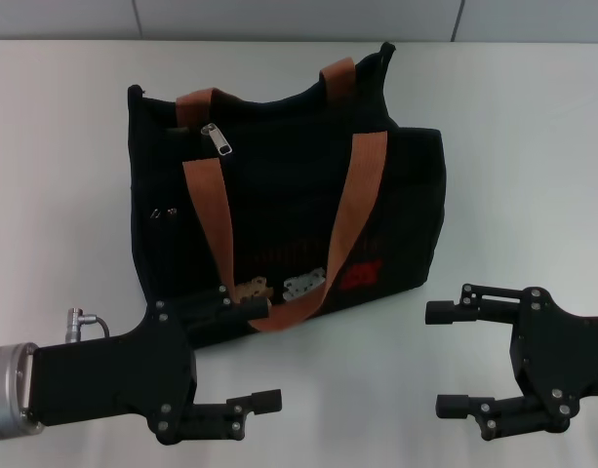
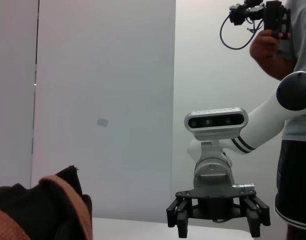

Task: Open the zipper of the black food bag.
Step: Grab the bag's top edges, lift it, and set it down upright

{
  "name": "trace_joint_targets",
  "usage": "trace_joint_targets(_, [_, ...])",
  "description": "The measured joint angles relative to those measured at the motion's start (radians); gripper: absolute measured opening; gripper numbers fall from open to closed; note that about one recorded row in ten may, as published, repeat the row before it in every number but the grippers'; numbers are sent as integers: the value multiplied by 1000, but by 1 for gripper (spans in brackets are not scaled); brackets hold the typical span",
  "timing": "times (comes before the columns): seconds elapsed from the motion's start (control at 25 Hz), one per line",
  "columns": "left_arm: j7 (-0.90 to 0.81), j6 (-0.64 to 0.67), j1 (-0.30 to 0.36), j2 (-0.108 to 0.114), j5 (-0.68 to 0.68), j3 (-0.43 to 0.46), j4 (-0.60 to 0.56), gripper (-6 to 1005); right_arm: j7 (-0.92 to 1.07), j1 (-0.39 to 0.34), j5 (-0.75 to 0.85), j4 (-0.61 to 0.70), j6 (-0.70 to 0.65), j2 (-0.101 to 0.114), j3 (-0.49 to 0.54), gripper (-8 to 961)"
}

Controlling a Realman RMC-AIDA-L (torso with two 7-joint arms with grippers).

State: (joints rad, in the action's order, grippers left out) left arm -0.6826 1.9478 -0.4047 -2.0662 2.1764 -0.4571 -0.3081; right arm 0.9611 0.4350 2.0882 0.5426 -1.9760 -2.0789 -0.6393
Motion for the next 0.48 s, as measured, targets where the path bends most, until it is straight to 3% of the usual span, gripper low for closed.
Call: trace_joint_targets(0.48, [0, 3, 2, -1, 0, 2, 0, 809, 1, -7, -4, -7, 12, -1, 6, 840])
